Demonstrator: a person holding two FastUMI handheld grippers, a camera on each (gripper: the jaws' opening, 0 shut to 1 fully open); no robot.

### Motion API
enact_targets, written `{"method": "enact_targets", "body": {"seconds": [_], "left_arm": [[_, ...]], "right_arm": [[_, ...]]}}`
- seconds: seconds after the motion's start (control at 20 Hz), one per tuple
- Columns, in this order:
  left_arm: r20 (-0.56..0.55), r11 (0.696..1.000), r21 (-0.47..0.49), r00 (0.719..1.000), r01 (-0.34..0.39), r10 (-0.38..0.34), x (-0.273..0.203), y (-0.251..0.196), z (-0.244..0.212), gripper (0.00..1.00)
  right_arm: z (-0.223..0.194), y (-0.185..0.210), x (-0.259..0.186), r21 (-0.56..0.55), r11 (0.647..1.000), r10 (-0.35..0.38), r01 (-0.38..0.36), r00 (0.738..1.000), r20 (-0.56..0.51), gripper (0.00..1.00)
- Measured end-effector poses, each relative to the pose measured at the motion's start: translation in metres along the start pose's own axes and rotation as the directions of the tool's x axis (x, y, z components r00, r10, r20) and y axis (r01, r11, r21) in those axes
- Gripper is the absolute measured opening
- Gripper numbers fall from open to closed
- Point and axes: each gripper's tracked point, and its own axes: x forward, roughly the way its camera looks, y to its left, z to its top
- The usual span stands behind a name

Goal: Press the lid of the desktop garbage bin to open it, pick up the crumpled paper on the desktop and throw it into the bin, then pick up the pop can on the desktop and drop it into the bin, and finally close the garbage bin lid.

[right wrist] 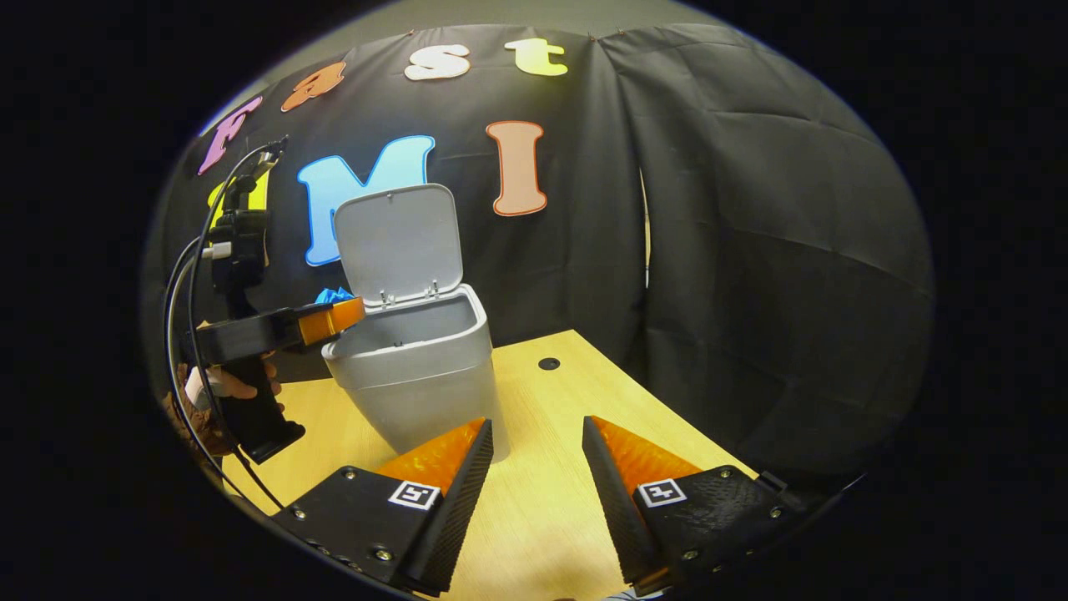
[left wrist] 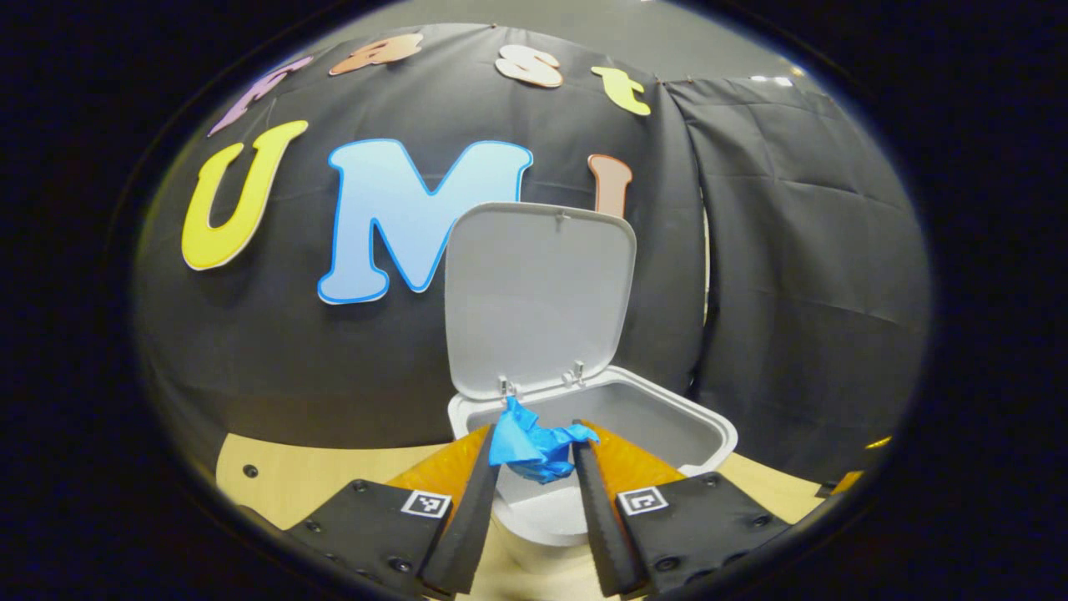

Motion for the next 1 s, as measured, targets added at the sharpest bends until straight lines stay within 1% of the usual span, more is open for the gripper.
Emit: {"method": "enact_targets", "body": {"seconds": [0.05,0.15,0.2,0.3,0.55,0.85,1.0], "left_arm": [[0.0,1.0,-0.004,1.0,0.005,-0.005,0.001,-0.002,0.0,0.67],[0.004,1.0,-0.009,1.0,0.006,-0.006,0.001,-0.003,0.001,0.94],[0.005,1.0,-0.008,1.0,0.001,-0.001,0.0,-0.001,0.002,0.95],[0.006,1.0,-0.004,1.0,-0.006,0.006,-0.003,0.003,0.002,0.94],[0.016,0.999,0.007,0.999,-0.038,0.037,-0.019,0.021,0.007,0.95],[0.03,0.995,0.007,0.995,-0.098,0.097,-0.045,0.055,0.012,0.94],[0.034,0.989,0.005,0.988,-0.148,0.148,-0.066,0.08,0.013,0.94]], "right_arm": [[-0.001,-0.002,-0.001,-0.001,1.0,-0.005,0.005,1.0,0.0,0.71],[-0.001,-0.008,-0.003,0.004,1.0,-0.015,0.015,1.0,-0.001,0.71],[-0.003,-0.009,-0.002,0.006,1.0,-0.016,0.016,1.0,-0.002,0.71],[-0.003,-0.007,-0.002,0.009,1.0,-0.011,0.011,1.0,-0.002,0.71],[-0.001,0.008,0.002,-0.006,1.0,0.027,-0.027,1.0,0.0,0.71],[-0.004,0.033,0.007,-0.03,0.995,0.092,-0.092,0.996,-0.004,0.71],[-0.009,0.05,0.012,-0.05,0.988,0.142,-0.143,0.99,-0.02,0.71]]}}
